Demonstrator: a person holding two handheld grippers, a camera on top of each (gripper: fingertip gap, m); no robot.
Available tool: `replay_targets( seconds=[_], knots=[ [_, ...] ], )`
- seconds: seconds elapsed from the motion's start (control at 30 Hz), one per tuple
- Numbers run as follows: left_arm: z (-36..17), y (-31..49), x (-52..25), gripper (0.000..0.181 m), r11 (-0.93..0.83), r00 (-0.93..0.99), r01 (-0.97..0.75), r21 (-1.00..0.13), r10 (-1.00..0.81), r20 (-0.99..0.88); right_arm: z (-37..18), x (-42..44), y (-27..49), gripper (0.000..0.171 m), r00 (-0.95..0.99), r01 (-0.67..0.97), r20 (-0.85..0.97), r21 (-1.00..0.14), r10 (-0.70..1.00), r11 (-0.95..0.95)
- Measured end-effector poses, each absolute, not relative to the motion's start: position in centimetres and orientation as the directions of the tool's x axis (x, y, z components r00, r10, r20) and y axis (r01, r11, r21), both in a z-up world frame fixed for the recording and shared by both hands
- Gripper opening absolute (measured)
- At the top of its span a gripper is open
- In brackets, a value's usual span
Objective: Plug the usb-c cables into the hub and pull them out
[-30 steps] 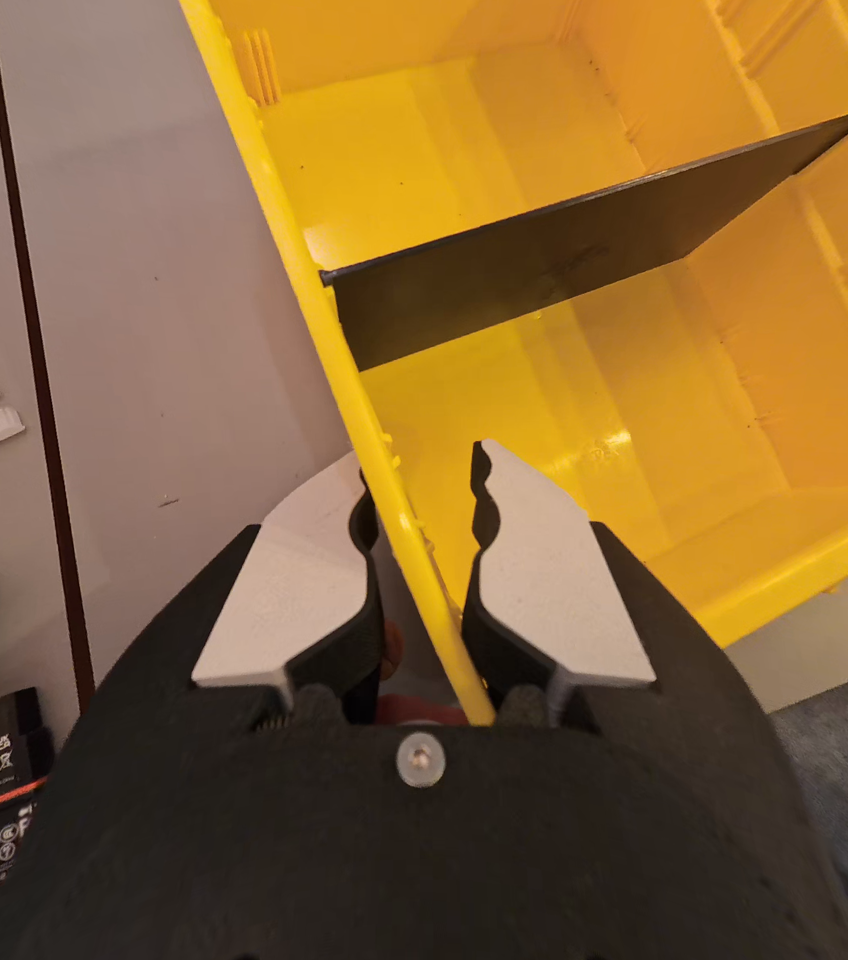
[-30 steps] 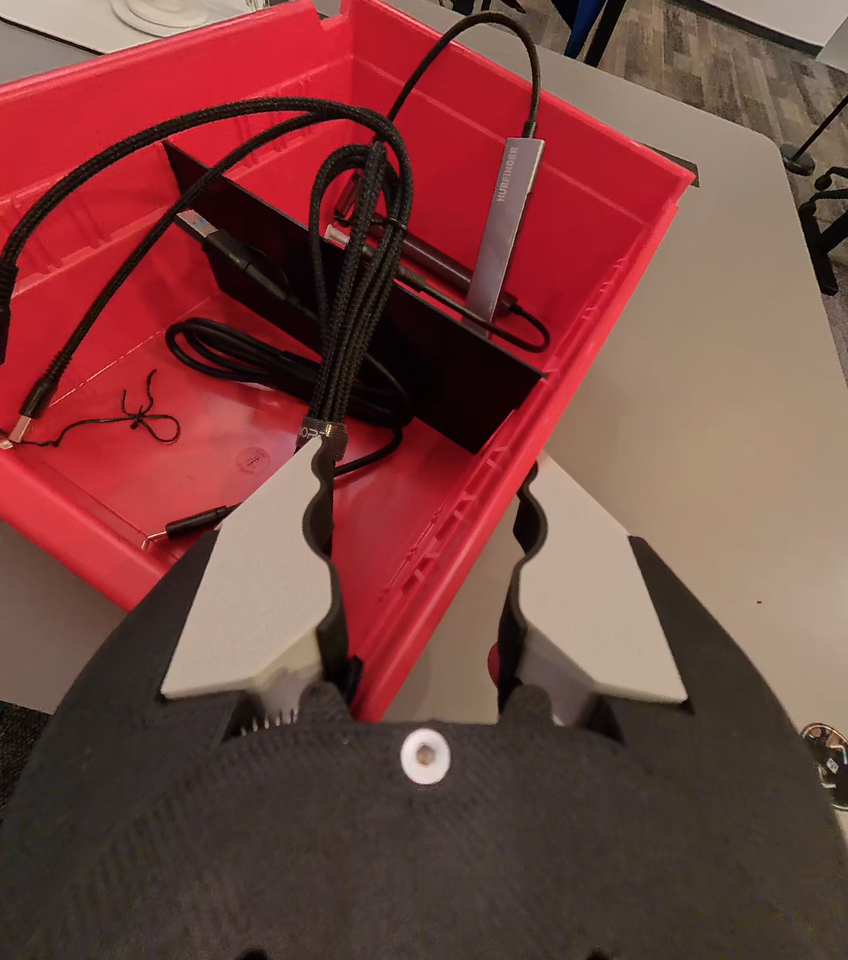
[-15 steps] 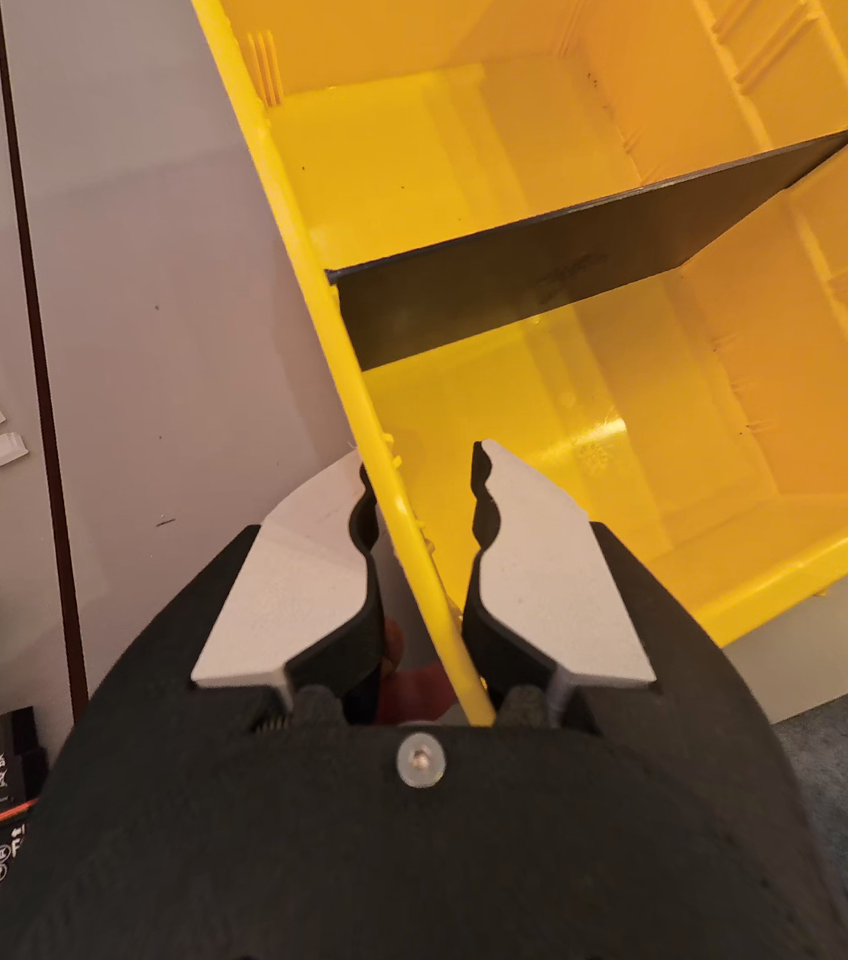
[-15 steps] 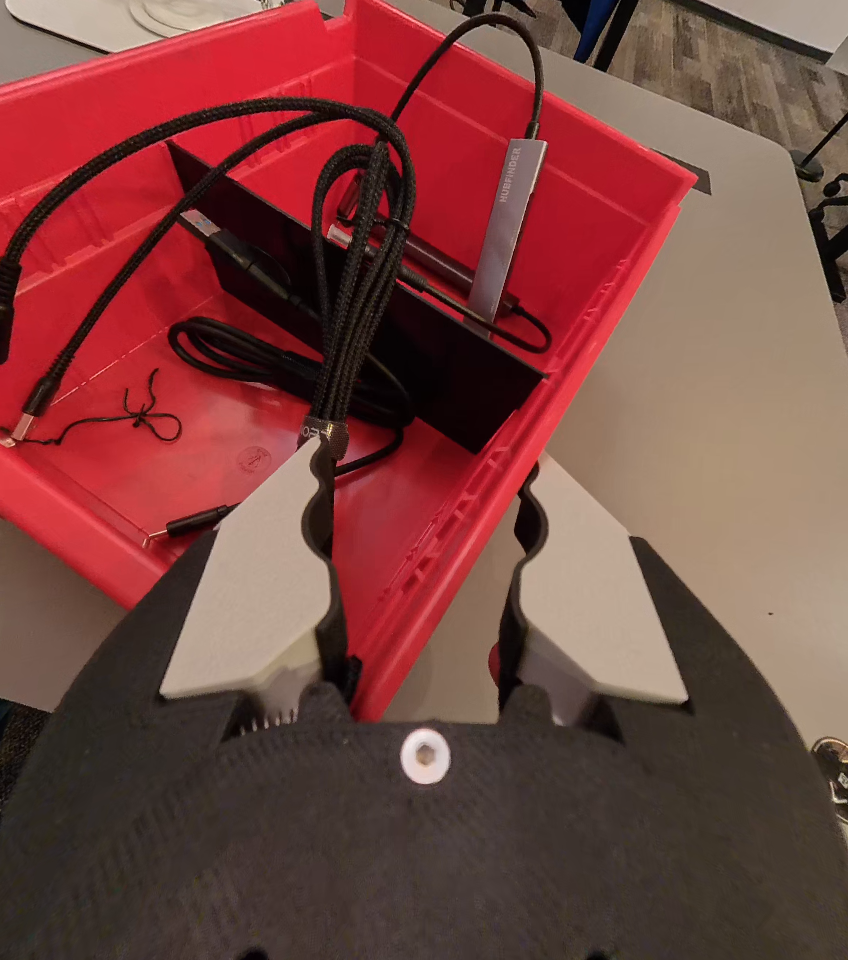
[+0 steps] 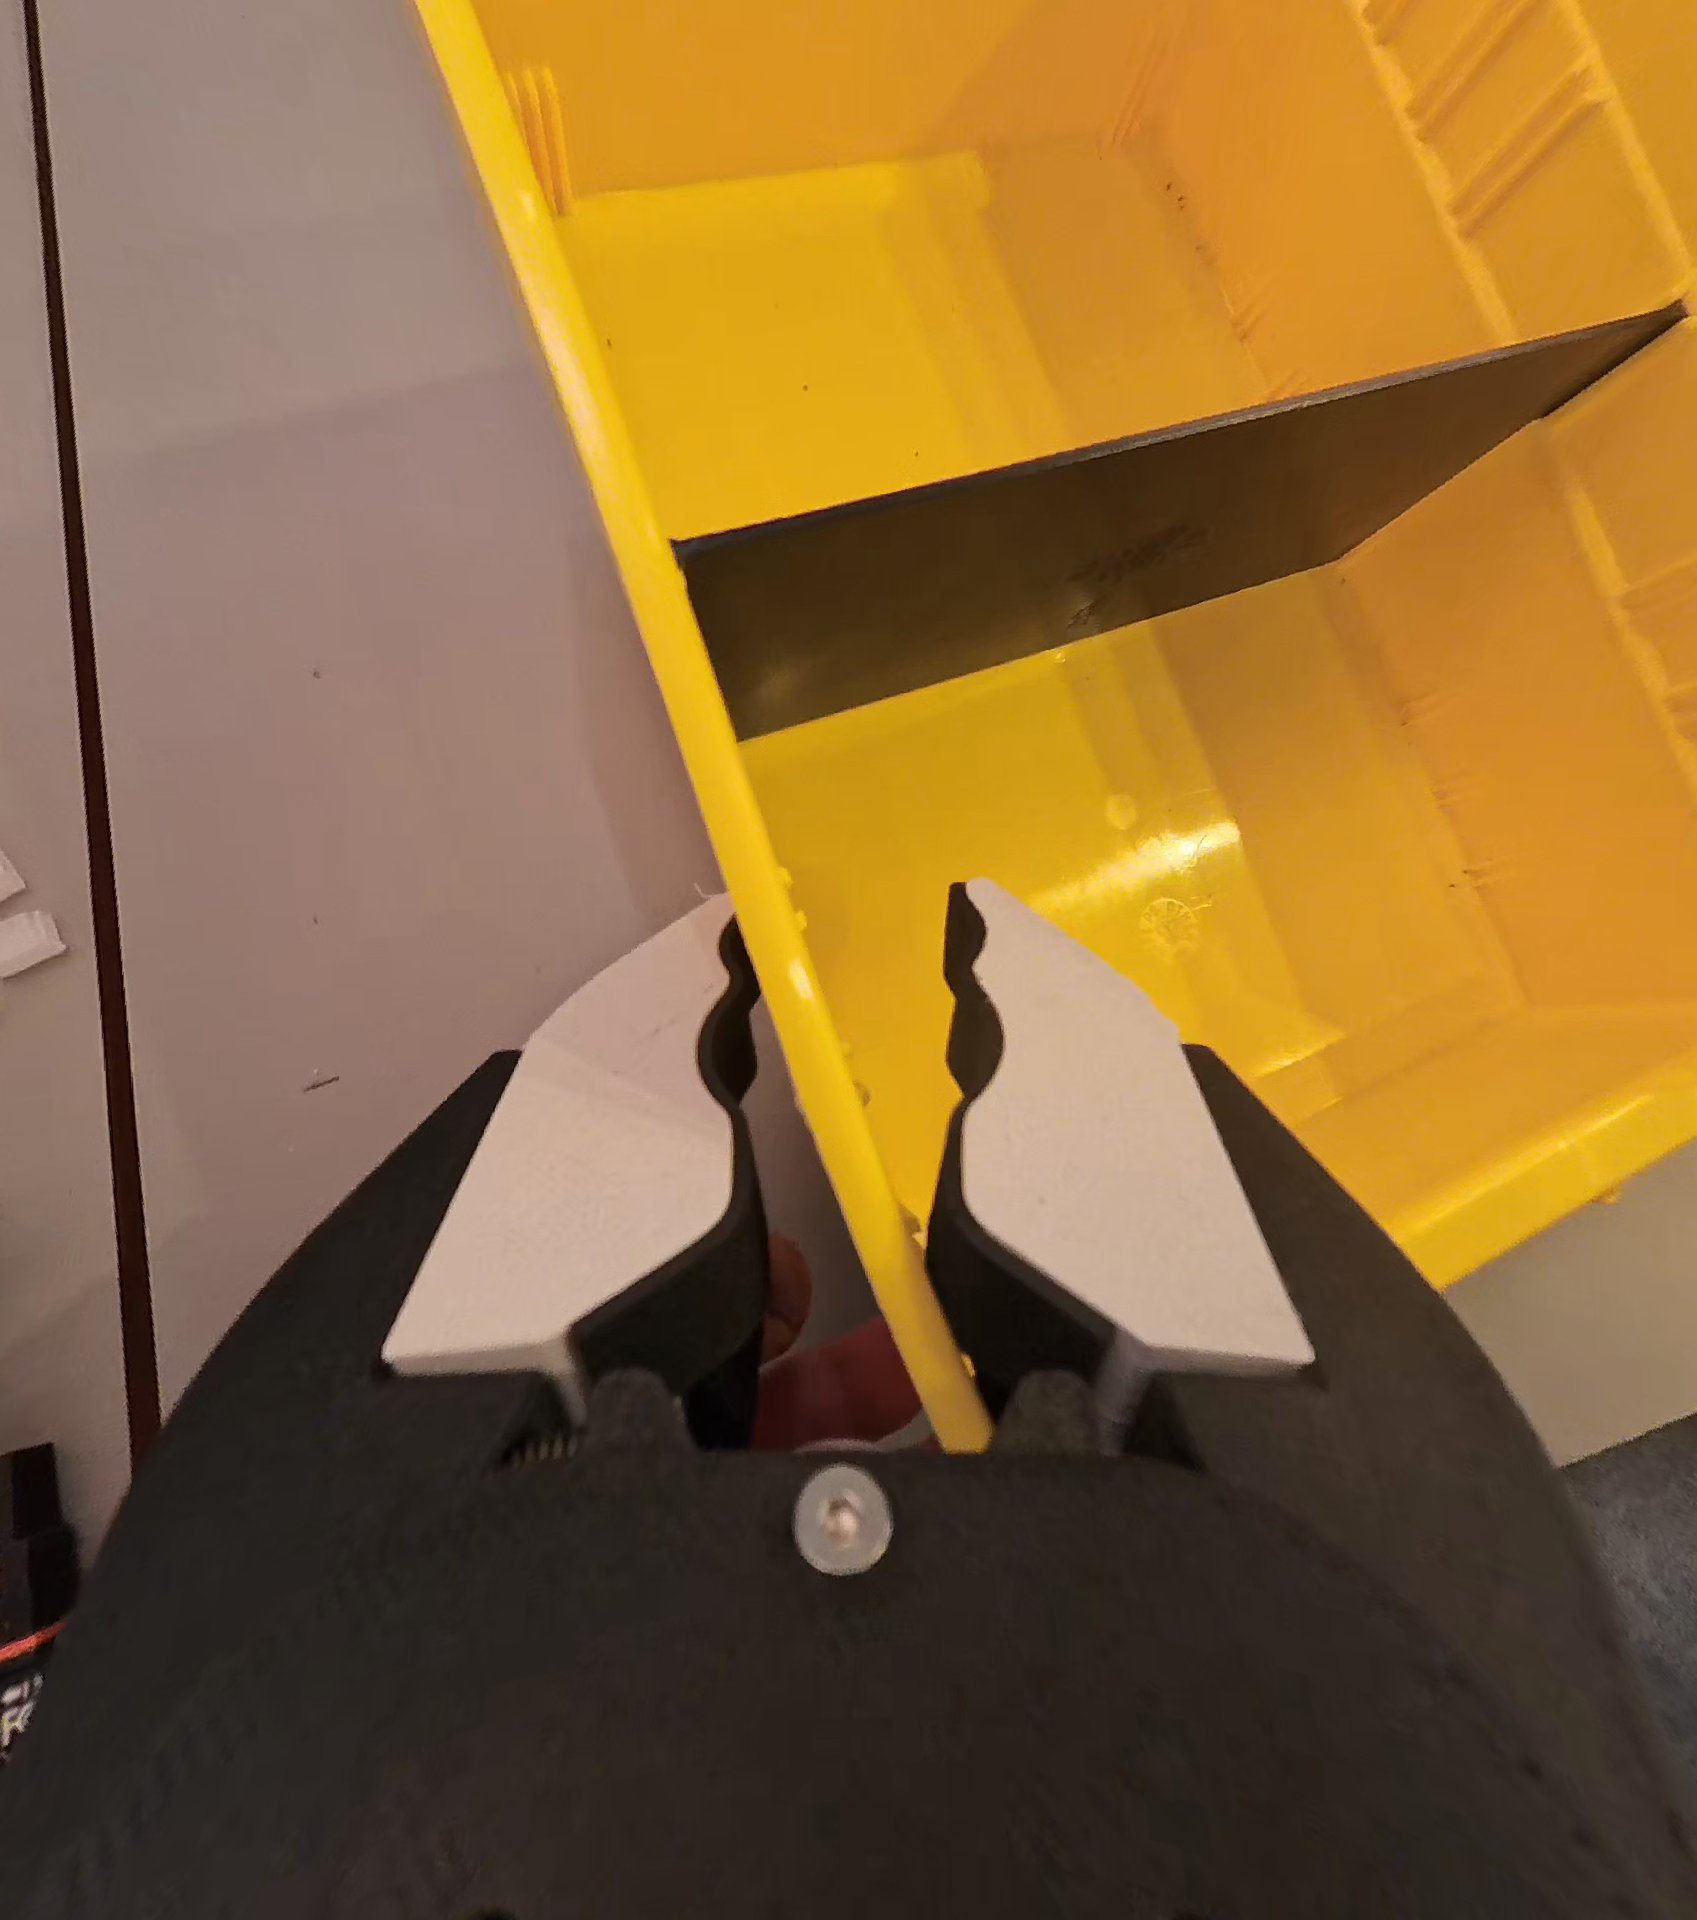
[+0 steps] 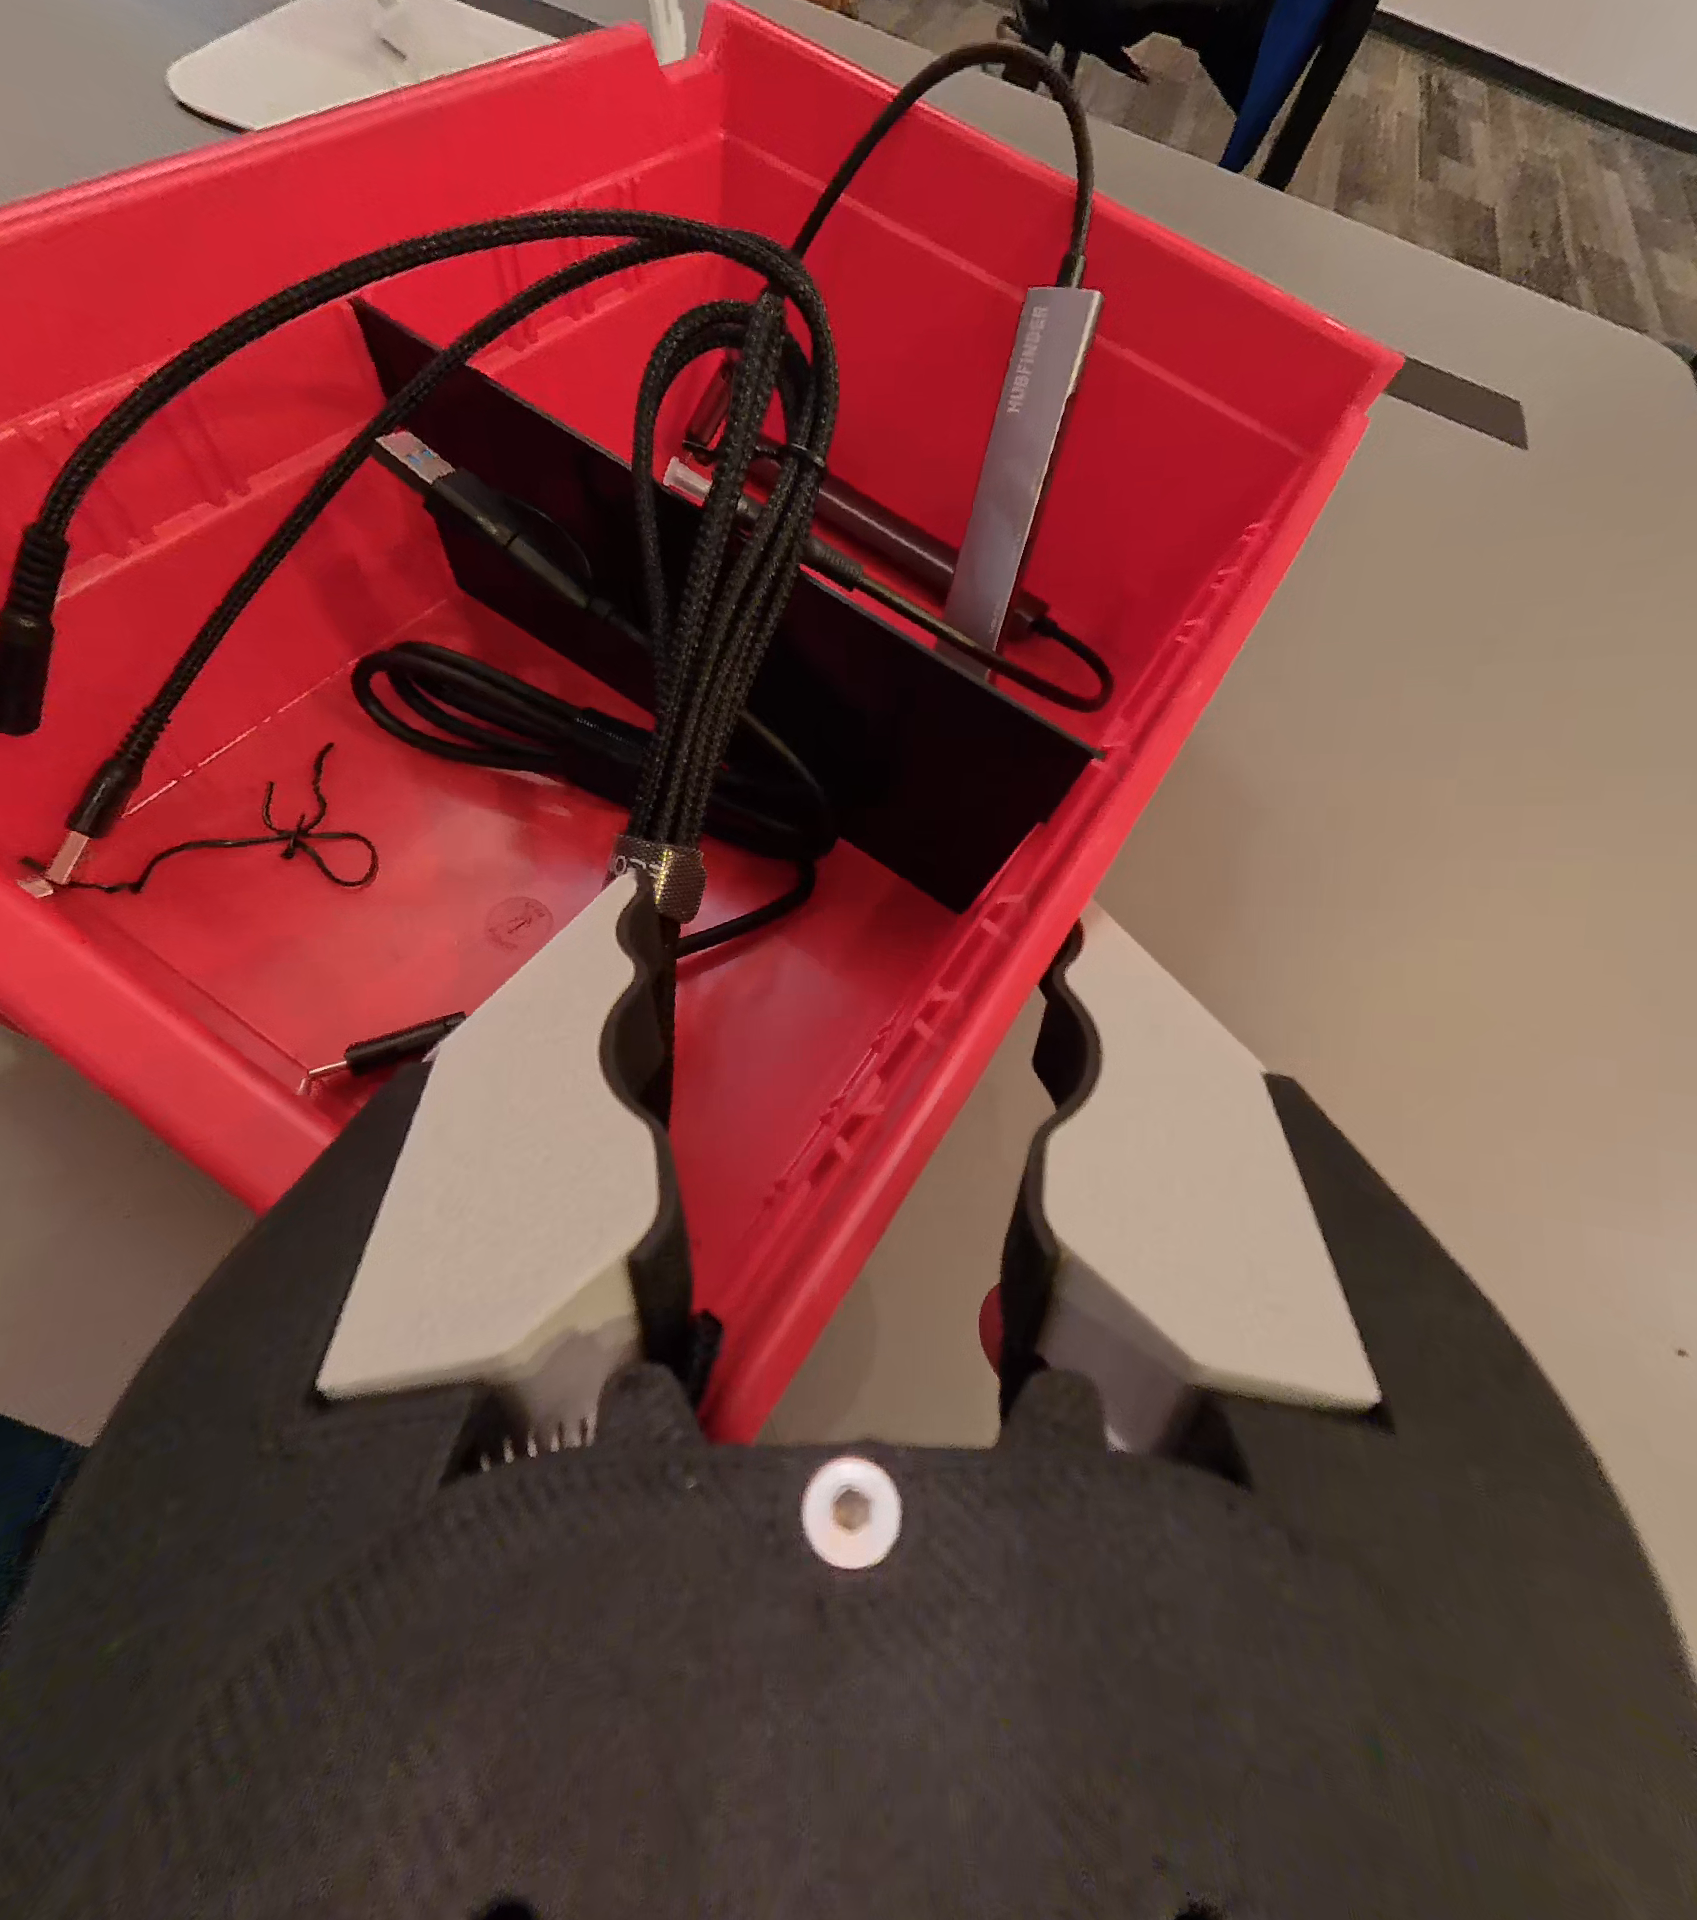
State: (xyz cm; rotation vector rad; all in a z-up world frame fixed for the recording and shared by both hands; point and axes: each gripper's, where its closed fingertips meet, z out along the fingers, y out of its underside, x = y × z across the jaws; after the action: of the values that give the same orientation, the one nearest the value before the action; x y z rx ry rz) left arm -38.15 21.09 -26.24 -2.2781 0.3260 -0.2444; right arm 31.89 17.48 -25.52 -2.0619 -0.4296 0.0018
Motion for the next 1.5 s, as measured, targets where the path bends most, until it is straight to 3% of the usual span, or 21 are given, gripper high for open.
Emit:
replay_targets(
  seconds=[0.53,0.73,0.9,1.07,1.27,1.5],
  knots=[
    [-20.6,21.4,-37.9,0.034,-0.541,0.948,-0.076,-0.838,-0.300,0.107,-25.4,19.1,20.1,0.073,0.876,0.318,0.119,-0.871,0.467,-0.374],
    [-16.6,20.9,-38.1,0.034,-0.465,0.941,-0.023,-0.885,-0.309,0.137,-25.3,8.1,20.2,0.099,0.772,0.317,0.033,-0.886,0.635,-0.338],
    [-13.9,20.3,-38.5,0.034,-0.415,0.944,-0.007,-0.910,-0.303,0.131,-25.3,-1.3,19.5,0.110,0.605,0.370,0.001,-0.886,0.796,-0.280],
    [-10.9,19.8,-37.7,0.034,-0.353,0.943,-0.015,-0.935,-0.317,0.104,-23.2,-4.4,18.8,0.119,0.499,0.364,0.012,-0.910,0.866,-0.197],
    [-8.4,20.4,-30.5,0.034,-0.296,0.913,-0.061,-0.953,-0.403,0.066,-16.8,-1.1,17.1,0.114,0.500,0.190,0.017,-0.978,0.866,-0.091],
    [-11.3,22.3,-14.1,0.035,-0.320,0.838,-0.155,-0.935,-0.543,0.047,-11.4,2.2,12.8,0.112,0.556,0.089,0.075,-0.996,0.828,0.030]
  ],
)
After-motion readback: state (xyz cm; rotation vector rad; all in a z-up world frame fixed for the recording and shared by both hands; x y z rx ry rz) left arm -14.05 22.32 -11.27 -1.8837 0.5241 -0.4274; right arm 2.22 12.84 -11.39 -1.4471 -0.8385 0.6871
